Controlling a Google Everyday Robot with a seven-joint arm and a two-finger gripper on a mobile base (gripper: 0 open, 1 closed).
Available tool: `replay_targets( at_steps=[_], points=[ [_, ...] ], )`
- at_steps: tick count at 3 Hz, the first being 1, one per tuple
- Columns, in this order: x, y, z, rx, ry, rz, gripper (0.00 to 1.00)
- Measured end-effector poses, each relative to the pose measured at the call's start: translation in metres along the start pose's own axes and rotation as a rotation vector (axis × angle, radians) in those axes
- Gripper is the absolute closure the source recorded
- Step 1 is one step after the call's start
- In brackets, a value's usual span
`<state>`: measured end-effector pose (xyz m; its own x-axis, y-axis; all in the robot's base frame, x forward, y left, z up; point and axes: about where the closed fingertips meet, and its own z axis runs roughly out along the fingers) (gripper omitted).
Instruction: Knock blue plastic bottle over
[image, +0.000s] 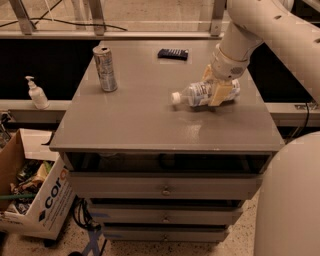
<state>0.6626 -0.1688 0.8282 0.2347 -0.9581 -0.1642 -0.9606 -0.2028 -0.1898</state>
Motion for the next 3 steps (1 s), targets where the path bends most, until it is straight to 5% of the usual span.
replay_targets(
  at_steps=[1,2,3],
  points=[
    [-0.007,-0.002,-0.008,-0.007,-0.071,0.011,0.12],
    [-0.01,-0.007,-0.017,0.001,-0.156,0.058,0.0],
    [-0.007,-0.015,-0.028,0.025,-0.259,0.138,0.0]
  ],
)
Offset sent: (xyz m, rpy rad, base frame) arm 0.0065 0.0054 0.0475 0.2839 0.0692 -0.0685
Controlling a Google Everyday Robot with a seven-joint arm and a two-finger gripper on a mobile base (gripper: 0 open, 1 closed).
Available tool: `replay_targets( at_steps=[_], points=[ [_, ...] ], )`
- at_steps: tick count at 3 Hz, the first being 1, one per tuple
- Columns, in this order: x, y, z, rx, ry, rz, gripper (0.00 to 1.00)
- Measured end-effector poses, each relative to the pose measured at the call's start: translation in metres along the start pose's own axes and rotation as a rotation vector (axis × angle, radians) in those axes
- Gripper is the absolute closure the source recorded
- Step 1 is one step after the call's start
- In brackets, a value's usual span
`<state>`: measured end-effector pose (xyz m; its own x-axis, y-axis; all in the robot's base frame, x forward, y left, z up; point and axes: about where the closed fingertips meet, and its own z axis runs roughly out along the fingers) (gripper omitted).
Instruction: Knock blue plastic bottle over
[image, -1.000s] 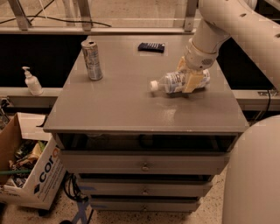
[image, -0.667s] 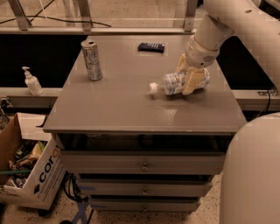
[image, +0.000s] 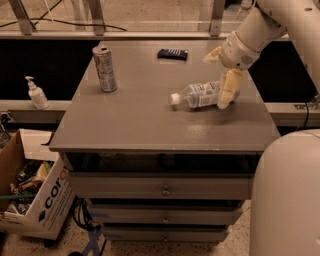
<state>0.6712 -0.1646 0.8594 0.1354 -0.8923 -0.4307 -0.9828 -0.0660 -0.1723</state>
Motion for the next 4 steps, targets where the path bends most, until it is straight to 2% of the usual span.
replay_targets(
  at_steps=[1,2,3,4],
  points=[
    [0.01,-0.006,-0.015,0.038,-0.163,0.146,0.0],
    [0.015,-0.006,-0.044,0.098,-0.353,0.281,0.0],
    [0.022,0.0,-0.071,0.136,-0.478,0.361,0.0],
    [0.038,0.008,-0.089,0.16,-0.553,0.417,0.0]
  ],
)
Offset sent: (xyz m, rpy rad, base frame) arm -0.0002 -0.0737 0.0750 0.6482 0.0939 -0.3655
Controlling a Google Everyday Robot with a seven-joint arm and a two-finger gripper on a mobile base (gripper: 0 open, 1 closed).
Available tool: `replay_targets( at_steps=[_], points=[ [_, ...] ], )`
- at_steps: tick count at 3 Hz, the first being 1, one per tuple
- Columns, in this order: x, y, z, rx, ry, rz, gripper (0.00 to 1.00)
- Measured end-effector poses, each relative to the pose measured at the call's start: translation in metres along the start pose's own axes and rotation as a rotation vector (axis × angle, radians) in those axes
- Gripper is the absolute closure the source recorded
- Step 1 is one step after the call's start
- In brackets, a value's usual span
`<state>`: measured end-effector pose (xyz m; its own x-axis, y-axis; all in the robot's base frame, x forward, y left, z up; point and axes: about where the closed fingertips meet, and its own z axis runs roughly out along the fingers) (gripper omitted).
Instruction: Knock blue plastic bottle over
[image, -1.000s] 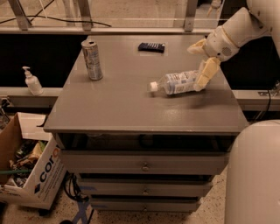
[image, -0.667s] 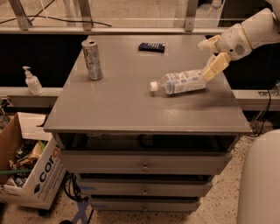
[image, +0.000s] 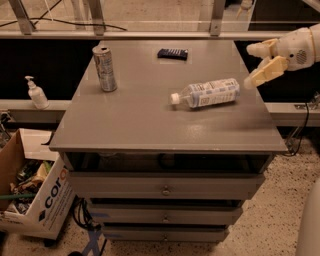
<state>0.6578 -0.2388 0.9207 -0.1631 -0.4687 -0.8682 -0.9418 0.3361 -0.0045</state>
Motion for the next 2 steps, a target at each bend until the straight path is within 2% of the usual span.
replay_targets(
  at_steps=[2],
  points=[
    [0.03,-0.004,-0.044,0.047,-0.091,0.062,0.0]
  ],
)
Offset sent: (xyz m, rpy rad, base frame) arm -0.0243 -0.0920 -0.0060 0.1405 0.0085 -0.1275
